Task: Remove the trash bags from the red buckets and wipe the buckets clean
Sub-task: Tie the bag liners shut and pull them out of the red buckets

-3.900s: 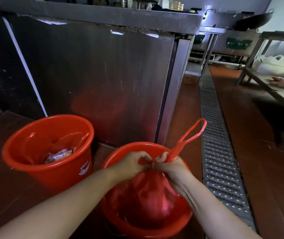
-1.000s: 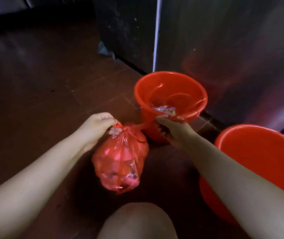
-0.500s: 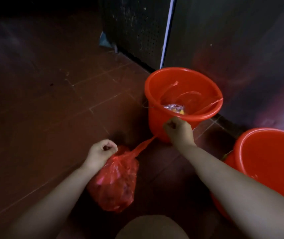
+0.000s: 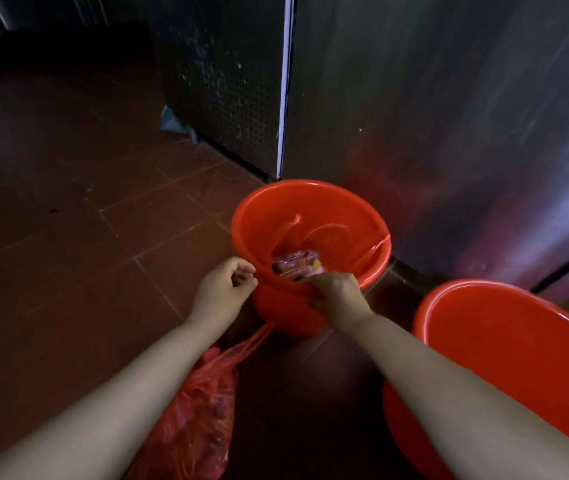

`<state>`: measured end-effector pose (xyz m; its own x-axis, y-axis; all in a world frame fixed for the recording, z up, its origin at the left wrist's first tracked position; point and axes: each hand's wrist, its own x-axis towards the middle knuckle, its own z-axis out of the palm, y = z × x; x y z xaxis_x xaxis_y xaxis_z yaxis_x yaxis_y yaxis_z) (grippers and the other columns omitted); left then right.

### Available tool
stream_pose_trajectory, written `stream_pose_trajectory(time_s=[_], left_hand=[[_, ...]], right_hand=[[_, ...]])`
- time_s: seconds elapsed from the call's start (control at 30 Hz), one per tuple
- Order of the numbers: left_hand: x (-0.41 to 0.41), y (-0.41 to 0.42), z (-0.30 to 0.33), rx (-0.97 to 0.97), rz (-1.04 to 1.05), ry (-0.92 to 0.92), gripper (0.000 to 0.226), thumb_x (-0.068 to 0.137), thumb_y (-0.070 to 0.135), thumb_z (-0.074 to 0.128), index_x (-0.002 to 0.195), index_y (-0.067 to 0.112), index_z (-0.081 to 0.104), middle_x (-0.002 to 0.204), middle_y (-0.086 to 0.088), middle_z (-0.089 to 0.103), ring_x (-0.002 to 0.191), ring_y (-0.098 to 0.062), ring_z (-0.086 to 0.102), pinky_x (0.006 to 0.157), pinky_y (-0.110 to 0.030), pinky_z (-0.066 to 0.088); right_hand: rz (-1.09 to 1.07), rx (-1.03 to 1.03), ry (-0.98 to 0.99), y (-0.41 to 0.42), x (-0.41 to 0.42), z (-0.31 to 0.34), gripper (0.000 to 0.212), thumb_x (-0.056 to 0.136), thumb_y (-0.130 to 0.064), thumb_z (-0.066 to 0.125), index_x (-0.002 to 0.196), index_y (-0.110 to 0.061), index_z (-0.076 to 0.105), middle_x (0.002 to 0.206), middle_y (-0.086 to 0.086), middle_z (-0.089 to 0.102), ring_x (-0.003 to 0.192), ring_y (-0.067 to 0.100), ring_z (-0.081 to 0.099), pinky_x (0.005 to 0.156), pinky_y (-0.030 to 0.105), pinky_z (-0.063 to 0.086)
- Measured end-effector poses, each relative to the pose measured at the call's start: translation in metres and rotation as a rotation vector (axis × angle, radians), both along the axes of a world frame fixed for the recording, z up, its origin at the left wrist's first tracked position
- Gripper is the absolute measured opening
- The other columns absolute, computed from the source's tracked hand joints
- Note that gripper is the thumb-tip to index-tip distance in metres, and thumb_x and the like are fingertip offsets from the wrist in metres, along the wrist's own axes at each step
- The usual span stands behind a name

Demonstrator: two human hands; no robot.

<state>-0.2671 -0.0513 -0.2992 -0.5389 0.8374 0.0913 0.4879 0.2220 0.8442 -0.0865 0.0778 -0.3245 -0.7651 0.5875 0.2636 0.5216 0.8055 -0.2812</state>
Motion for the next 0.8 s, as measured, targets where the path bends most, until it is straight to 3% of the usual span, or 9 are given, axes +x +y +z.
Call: stream_pose_trajectory(time_s=[0.1,0.2,0.3,0.4,0.5,0.63,0.67,0.73,0.8], left_hand=[[0.011,0.005,0.002,-0.039,-0.01,0.191,0.021,0.08,0.017,0.069,0.098,0.025,0.063,0.096,0.006,0.06,0.091,-0.013,0.055,0.078,-0.024,0.041],[0.021,0.007,0.006,-0.094,-0.046,0.377,0.04,0.077,0.03,0.072,0.115,0.025,0.059,0.114,0.004,0.057,0.111,-0.018,0.047,0.09,-0.029,0.036],[0.032,0.006,0.006,-0.179,-0.156,0.497,0.053,0.076,0.041,0.071,0.123,0.026,0.052,0.124,0.007,0.052,0.121,-0.018,0.04,0.099,-0.032,0.031],[0.039,0.0,0.003,-0.145,-0.192,0.601,0.032,0.083,0.042,0.059,0.103,0.018,0.063,0.105,0.004,0.064,0.11,-0.022,0.05,0.091,-0.035,0.035],[0.041,-0.01,0.001,-0.098,-0.184,0.585,0.044,0.082,0.047,0.042,0.086,0.011,0.067,0.087,-0.002,0.069,0.094,-0.027,0.057,0.082,-0.038,0.041],[0.04,-0.018,0.003,-0.092,-0.171,0.557,0.035,0.082,0.039,0.05,0.075,0.008,0.064,0.076,-0.008,0.066,0.084,-0.031,0.058,0.074,-0.036,0.042],[0.039,-0.018,0.003,-0.092,-0.166,0.551,0.031,0.081,0.036,0.053,0.074,0.008,0.063,0.074,-0.007,0.065,0.083,-0.031,0.058,0.073,-0.035,0.041],[0.04,-0.019,0.005,-0.092,-0.163,0.531,0.024,0.083,0.03,0.06,0.076,0.008,0.065,0.074,-0.006,0.064,0.085,-0.03,0.057,0.073,-0.035,0.041],[0.042,-0.019,0.008,-0.076,-0.156,0.488,0.013,0.084,0.021,0.068,0.08,0.009,0.068,0.074,-0.001,0.061,0.088,-0.026,0.056,0.074,-0.032,0.04]], right_hand=[[0.125,-0.079,-0.048,-0.01,0.026,0.004,0.041,0.052,-0.017,0.082,0.092,-0.013,0.074,0.082,0.005,0.073,0.071,0.024,0.068,0.069,0.026,0.045],[0.17,-0.178,-0.163,-0.026,0.046,0.014,0.038,0.064,-0.024,0.077,0.102,-0.017,0.072,0.093,0.006,0.072,0.085,0.026,0.066,0.076,0.031,0.045],[0.205,-0.257,-0.232,-0.048,0.063,0.022,0.039,0.071,-0.031,0.075,0.109,-0.023,0.069,0.104,0.003,0.069,0.096,0.022,0.063,0.077,0.026,0.041],[0.28,-0.298,-0.309,-0.066,0.078,0.024,0.043,0.073,-0.038,0.073,0.114,-0.026,0.066,0.112,-0.001,0.066,0.105,0.018,0.059,0.085,0.028,0.044],[0.318,-0.335,-0.348,-0.074,0.09,0.024,0.045,0.075,-0.04,0.072,0.117,-0.026,0.064,0.116,-0.002,0.064,0.107,0.016,0.057,0.085,0.025,0.041],[0.32,-0.395,-0.294,-0.065,0.099,0.032,0.034,0.077,-0.041,0.07,0.107,-0.024,0.069,0.103,-0.002,0.068,0.094,0.012,0.06,0.079,0.027,0.045],[0.316,-0.343,-0.21,-0.06,0.099,0.033,0.029,0.08,-0.04,0.067,0.101,-0.021,0.071,0.094,0.0,0.069,0.087,0.015,0.061,0.075,0.029,0.047],[0.277,-0.047,-0.023,-0.04,0.101,0.034,0.023,0.082,-0.031,0.057,0.09,-0.015,0.072,0.08,0.003,0.066,0.074,0.022,0.059,0.066,0.035,0.047],[0.11,0.275,-0.055,-0.015,0.104,0.034,0.022,0.072,-0.019,0.061,0.091,-0.018,0.072,0.082,0.003,0.062,0.074,0.028,0.057,0.062,0.036,0.047]])
